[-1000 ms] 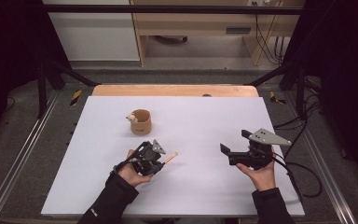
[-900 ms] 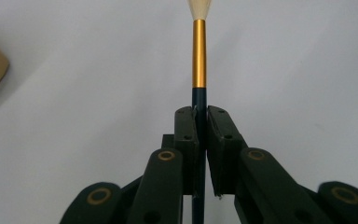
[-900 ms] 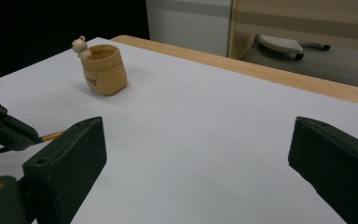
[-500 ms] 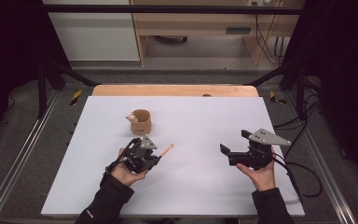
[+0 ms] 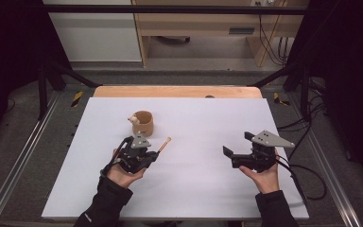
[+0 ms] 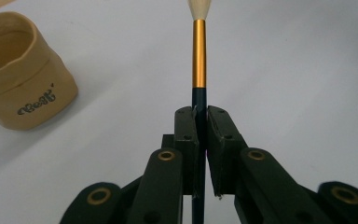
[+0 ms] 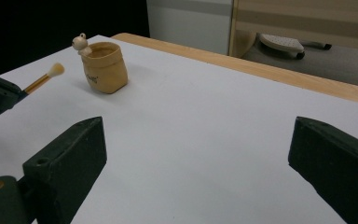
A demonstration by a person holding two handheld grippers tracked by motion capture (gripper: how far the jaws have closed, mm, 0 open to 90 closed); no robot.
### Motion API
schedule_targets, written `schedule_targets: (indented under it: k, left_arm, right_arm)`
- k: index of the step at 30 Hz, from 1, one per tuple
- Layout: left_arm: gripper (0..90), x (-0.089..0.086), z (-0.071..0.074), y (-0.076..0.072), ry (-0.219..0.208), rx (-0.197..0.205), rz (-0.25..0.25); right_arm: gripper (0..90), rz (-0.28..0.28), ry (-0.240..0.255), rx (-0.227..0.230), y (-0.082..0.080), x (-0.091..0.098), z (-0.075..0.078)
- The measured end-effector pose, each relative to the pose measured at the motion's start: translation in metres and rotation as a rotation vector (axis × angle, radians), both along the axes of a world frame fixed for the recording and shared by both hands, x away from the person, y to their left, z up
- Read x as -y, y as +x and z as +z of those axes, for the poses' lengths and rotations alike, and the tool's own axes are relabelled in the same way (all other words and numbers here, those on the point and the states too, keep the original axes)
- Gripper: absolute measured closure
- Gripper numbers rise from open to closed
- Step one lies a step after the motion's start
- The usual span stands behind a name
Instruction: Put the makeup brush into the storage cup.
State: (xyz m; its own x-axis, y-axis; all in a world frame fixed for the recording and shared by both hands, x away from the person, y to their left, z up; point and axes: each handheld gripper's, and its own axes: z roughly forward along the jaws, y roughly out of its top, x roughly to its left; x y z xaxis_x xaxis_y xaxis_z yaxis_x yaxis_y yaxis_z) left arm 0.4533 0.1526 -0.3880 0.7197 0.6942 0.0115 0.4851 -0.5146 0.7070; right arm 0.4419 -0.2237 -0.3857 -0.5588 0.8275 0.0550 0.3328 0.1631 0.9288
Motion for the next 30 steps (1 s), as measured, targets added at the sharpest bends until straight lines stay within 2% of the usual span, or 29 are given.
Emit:
schedule_targets:
  k: [11, 30]
  left_arm:
    - [82.9, -0.012, 0.011, -0.003, -0.082, 0.077, 0.059]
    - [82.9, -0.021, 0.020, -0.002, -0.132, 0.111, 0.086]
  right_arm:
    - [4.4, 0.000, 0.006, 0.003, -0.001, 0.001, 0.000]
    - [4.4, -0.003, 0.010, 0.006, -0.002, 0.002, 0.001]
